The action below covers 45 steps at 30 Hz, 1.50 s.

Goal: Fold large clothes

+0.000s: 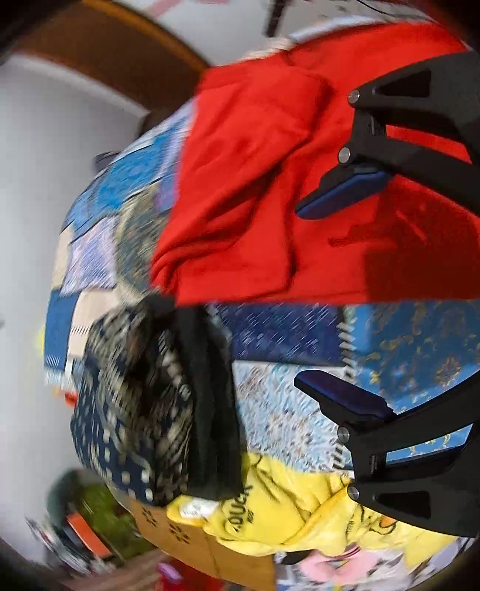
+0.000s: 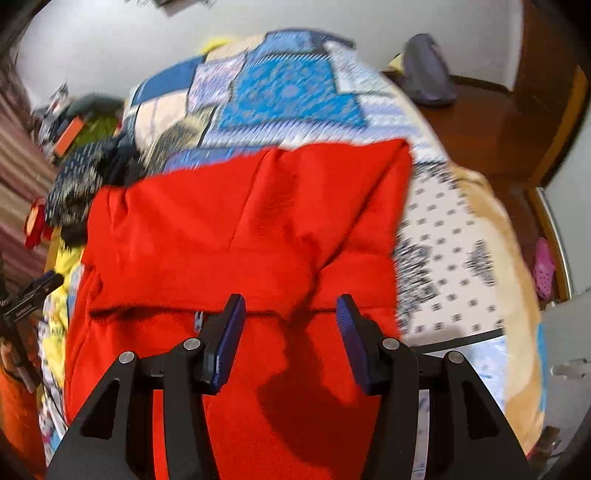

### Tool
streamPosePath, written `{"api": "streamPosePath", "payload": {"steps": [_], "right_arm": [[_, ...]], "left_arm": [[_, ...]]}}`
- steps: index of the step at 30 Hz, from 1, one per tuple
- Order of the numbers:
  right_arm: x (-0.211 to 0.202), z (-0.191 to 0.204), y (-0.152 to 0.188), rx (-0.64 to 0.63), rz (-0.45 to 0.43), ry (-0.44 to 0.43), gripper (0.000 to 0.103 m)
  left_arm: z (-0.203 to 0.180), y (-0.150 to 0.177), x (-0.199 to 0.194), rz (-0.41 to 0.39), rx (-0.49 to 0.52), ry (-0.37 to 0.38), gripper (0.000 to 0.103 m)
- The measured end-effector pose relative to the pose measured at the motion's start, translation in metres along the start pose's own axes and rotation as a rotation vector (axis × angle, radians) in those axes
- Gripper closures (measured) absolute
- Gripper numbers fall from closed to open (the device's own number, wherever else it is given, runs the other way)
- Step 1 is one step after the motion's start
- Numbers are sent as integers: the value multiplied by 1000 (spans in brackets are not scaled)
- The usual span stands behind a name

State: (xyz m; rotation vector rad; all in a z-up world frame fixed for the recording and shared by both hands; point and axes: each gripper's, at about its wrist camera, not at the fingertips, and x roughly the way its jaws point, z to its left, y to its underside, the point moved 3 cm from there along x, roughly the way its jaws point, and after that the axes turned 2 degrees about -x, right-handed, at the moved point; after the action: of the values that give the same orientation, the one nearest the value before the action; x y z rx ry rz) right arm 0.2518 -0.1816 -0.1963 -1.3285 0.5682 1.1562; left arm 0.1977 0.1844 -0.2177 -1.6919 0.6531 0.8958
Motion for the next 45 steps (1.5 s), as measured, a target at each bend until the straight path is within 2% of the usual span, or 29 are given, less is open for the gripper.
{"api": "streamPosePath", "payload": {"steps": [3, 6, 10, 14, 17, 20, 22, 23, 24, 25, 26, 27, 28, 30, 31, 37, 41, 45], "right_arm": [[-8, -15, -10, 52, -44, 15, 55], [-7, -28, -19, 96, -66, 28, 55], [20, -53, -32, 169, -39, 19, 55], [60, -75, -41, 251, 26, -35, 55], [90, -83, -47, 270, 74, -38, 55], [99, -78, -58, 235, 30, -47, 55], [104, -75, -62, 227, 19, -70, 55], [107, -76, -64, 232, 16, -73, 55], [110, -77, -65, 243, 6, -67, 55], [111, -77, -66, 247, -1, -59, 59], [112, -76, -68, 245, -10, -42, 70], [112, -76, -70, 241, -10, -38, 76], [111, -75, -71, 241, -14, -45, 85], [107, -75, -76, 228, -34, -34, 89], [104, -73, -80, 203, -45, -14, 90], [89, -65, -116, 106, -95, 91, 91], [85, -61, -145, 80, -136, 135, 91], [90, -55, -162, 50, -153, 173, 91]], "left_arm": [[14, -17, 2, -14, -85, 37, 19], [14, -32, 19, 9, -131, 89, 19], [14, -37, 53, 53, -194, 160, 19], [10, -34, 93, 140, -230, 200, 19], [7, -32, 111, 167, -251, 231, 19], [-2, -36, 121, 159, -251, 279, 21], [-9, -41, 123, 133, -226, 268, 21], [-11, -43, 124, 121, -216, 261, 25], [-16, -47, 123, 100, -195, 247, 35], [-21, -51, 122, 87, -168, 236, 39], [-22, -54, 122, 81, -155, 233, 48], [-28, -59, 120, 69, -132, 219, 58], [-32, -62, 118, 59, -111, 205, 64], [-41, -70, 116, 53, -69, 184, 84], [-44, -75, 115, 53, -55, 180, 87], [-60, -120, 113, 39, -38, 211, 89], [-82, -155, 118, 1, 59, 155, 89], [-92, -181, 137, 7, 73, 112, 89]]}}
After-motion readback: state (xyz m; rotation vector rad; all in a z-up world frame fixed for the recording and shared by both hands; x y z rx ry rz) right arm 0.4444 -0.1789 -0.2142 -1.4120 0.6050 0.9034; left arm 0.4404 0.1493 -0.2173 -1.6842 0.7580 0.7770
